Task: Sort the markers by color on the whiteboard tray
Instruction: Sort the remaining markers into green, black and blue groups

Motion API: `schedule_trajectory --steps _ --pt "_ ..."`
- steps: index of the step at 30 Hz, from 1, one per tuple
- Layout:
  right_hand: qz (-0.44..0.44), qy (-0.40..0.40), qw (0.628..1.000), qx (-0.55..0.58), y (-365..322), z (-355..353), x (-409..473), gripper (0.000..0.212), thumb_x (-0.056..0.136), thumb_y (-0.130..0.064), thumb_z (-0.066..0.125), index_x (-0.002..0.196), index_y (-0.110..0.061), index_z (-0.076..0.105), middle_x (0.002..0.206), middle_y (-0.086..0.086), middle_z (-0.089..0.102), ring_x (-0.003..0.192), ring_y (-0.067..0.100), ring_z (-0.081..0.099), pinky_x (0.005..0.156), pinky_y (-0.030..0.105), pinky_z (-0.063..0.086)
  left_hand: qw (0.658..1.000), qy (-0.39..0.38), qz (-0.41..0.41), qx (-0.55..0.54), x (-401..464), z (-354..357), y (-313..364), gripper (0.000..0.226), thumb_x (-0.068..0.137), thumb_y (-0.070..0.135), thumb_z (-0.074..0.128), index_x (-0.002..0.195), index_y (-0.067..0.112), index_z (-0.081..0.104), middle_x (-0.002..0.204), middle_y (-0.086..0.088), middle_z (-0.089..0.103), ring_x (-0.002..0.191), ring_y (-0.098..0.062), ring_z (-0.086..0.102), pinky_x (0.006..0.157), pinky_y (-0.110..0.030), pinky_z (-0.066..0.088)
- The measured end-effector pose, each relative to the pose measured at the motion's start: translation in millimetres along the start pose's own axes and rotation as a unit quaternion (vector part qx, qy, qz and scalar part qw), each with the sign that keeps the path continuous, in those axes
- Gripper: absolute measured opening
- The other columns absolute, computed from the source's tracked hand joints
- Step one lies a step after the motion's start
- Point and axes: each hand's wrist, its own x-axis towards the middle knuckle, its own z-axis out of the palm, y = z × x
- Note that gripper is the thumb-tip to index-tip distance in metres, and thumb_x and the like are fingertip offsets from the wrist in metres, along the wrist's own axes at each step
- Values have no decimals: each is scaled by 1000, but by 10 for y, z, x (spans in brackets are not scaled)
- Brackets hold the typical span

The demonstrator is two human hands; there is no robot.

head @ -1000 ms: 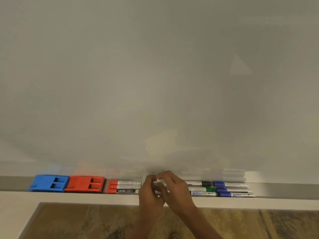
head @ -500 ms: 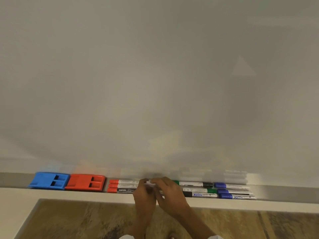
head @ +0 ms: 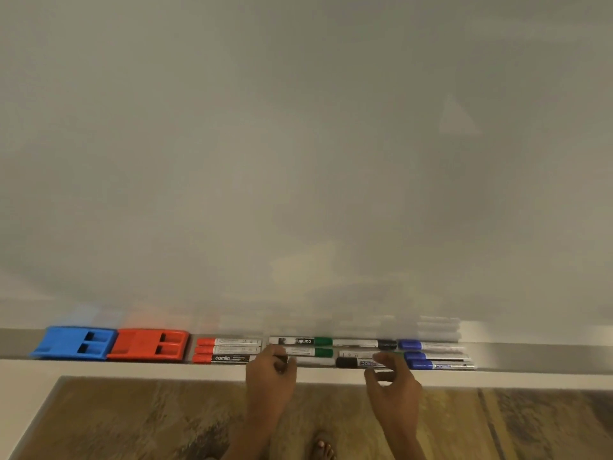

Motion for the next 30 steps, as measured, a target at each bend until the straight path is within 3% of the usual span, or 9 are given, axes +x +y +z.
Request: schedule_trajectory --steps 2,6,9,12,14,18,25,27,30 --pt "33 41 999 5 37 -120 83 30 75 -13 76 99 -21 61 88 -7 67 63 -1 61 55 14 41 998 -59 10 10 -81 100 159 21 77 18 78 95 14 68 73 10 68 60 -4 64 64 -25 59" --pt "24 23 997 -71 127 -228 212 38 73 -16 77 106 -18 59 83 -2 69 60 8 62 55 20 44 981 -195 13 15 -221 376 538 41 78 26 77 114 22 58 107 10 61 72 -9 65 72 -20 56" --pt "12 3 992 -129 152 -248 264 45 73 -18 77 112 -19 56 89 4 73 59 12 61 57 22 47 969 -244 -1 26 -254 529 692 54 77 36 75 123 24 52 114 6 60 71 -7 63 71 -13 50" --pt "2 -17 987 -162 152 -273 295 49 71 -19 75 114 -20 53 87 2 73 55 9 59 53 22 47 966 -256 -11 34 -260 595 744 58 76 36 76 127 24 48 109 3 63 67 -5 60 62 -8 42" --pt "-3 -26 985 -170 181 -268 308 50 70 -22 75 115 -21 51 83 0 73 56 9 61 57 27 54 964 -264 -18 32 -265 629 740 62 76 37 76 128 24 47 108 1 65 68 -6 61 62 -9 42" --pt "-10 -42 979 -199 194 -243 317 56 71 -28 74 120 -24 48 80 -3 71 60 9 63 58 25 54 961 -274 -28 30 -275 653 750 64 74 38 77 128 24 45 109 -2 65 68 -7 62 62 -9 43" --pt "-20 -73 965 -250 148 -227 302 65 71 -31 71 128 -25 41 95 -2 70 74 15 65 61 23 50 959 -280 -36 39 -312 676 769 65 73 42 76 127 27 43 111 -2 65 77 -11 65 56 -5 38" --pt "-24 -76 960 -267 131 -226 303 67 71 -33 71 129 -25 40 103 -2 69 81 16 66 66 26 55 960 -276 -32 45 -319 678 766 64 73 42 76 127 27 43 113 0 62 76 -11 63 55 -5 38" --pt "-29 -85 956 -280 96 -243 301 66 71 -33 71 129 -25 41 107 -3 68 85 17 66 68 27 55 959 -278 -29 51 -311 689 759 65 71 43 77 126 27 44 116 3 60 78 -12 65 61 -9 43"
